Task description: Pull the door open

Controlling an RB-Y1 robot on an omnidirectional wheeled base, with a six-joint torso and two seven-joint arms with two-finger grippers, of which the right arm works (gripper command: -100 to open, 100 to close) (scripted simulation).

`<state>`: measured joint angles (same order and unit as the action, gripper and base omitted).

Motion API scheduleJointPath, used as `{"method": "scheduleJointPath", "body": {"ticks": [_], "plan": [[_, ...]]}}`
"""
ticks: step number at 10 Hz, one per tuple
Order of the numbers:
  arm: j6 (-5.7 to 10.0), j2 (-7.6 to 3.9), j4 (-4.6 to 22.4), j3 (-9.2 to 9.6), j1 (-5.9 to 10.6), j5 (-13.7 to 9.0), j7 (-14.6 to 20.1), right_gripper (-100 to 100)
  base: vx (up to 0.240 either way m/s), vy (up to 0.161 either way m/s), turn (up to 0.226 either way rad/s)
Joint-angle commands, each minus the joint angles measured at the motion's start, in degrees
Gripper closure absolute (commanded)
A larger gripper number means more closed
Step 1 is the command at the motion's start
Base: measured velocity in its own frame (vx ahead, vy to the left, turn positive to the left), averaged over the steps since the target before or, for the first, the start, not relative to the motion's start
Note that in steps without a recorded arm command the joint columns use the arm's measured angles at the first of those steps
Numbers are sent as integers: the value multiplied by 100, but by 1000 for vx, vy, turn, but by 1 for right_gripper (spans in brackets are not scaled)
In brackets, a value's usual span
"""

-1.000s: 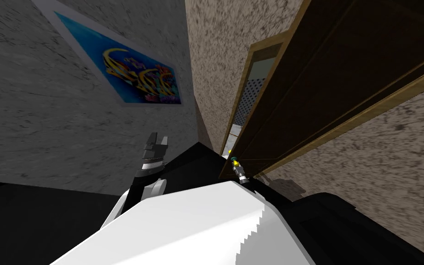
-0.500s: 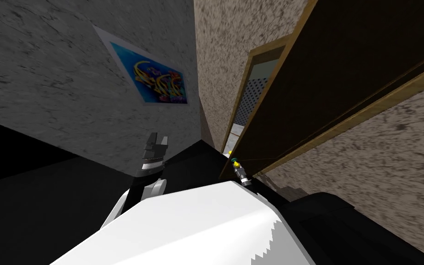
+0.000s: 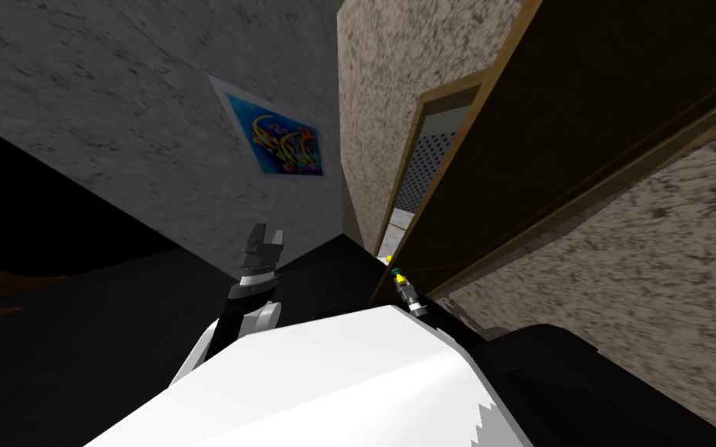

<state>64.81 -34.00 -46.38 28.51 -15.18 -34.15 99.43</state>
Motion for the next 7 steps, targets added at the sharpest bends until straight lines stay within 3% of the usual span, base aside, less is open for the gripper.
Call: {"method": "scheduleJointPath", "body": {"ticks": [1,7], "plan": [[90,-15,56,35,-3,34,51,100,-187,-48,142],[360,-85,264,136,8,135,239,100,-189,-64,134]]}}
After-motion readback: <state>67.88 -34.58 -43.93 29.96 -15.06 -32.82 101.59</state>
